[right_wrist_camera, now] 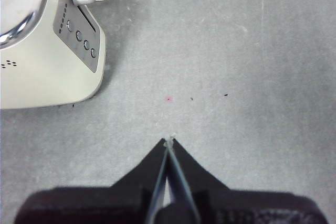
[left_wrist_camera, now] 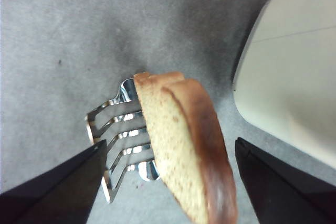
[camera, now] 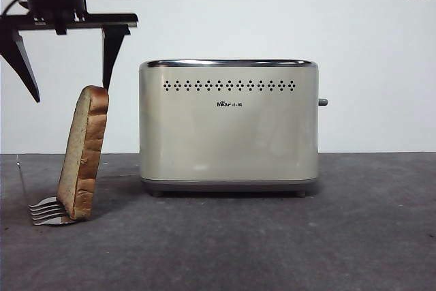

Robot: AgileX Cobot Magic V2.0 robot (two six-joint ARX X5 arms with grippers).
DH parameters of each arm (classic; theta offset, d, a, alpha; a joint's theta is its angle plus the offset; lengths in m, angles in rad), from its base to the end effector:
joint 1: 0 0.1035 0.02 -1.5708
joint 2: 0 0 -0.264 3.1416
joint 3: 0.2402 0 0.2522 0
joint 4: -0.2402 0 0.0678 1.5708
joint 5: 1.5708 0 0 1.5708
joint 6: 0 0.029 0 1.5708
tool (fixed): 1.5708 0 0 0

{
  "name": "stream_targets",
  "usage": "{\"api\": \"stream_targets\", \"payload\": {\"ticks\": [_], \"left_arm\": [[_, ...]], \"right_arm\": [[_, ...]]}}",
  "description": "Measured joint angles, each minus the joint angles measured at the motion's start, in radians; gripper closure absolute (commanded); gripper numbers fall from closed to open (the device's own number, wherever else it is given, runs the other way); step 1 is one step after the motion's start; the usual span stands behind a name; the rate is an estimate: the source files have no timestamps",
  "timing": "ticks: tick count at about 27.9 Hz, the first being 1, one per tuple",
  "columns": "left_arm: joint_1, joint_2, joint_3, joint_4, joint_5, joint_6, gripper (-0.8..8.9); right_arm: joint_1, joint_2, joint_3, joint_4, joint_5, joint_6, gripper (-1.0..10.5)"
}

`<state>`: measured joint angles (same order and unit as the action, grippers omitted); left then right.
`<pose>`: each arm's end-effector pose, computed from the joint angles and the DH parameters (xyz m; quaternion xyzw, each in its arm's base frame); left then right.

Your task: Pick up a slice of bread from the rack,put the bread on the toaster,press the button

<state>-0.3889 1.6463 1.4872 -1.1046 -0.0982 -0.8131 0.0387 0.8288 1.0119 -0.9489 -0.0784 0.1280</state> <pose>0.2976 -0.1189 0.2950 -0.1849 0.5727 0.1193 0.7897 0.1411 0.0077 0.3347 0.0666 0.3762 0.0303 0.9236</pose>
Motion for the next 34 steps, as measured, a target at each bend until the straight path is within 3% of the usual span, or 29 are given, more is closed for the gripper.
{"api": "stream_targets", "payload": {"ticks": [13,14,17,24,26,30,34], "left_arm": [[-0.023,0.049,0.000,-0.055,-0.030,0.000,4.11],[-0.023,0.049,0.000,-0.055,-0.030,0.000,4.25],[-0.025,0.049,0.000,-0.068,-0.030,0.000,6.32],[-0.027,0.048,0.000,-0.099,-0.030,-0.012,6.41],[-0.027,0.048,0.000,-0.106,-0.031,-0.011,6.94],[-0.027,0.039,0.000,-0.111,-0.031,-0.011,6.99],[-0.027,0.024,0.000,-0.111,-0.053,-0.012,7.90]], "right_arm": [[0.000,0.000,0.000,0.000,0.000,0.000,9.5],[0.000,0.000,0.000,0.000,0.000,0.000,9.5],[0.000,0.000,0.000,-0.001,0.000,0.000,9.5],[0.000,0.000,0.000,-0.028,0.000,0.000,9.5],[0.000,0.000,0.000,-0.028,0.000,0.000,9.5],[0.000,0.000,0.000,-0.035,0.000,0.000,9.5],[0.000,0.000,0.000,-0.053,0.000,0.000,9.5]]}}
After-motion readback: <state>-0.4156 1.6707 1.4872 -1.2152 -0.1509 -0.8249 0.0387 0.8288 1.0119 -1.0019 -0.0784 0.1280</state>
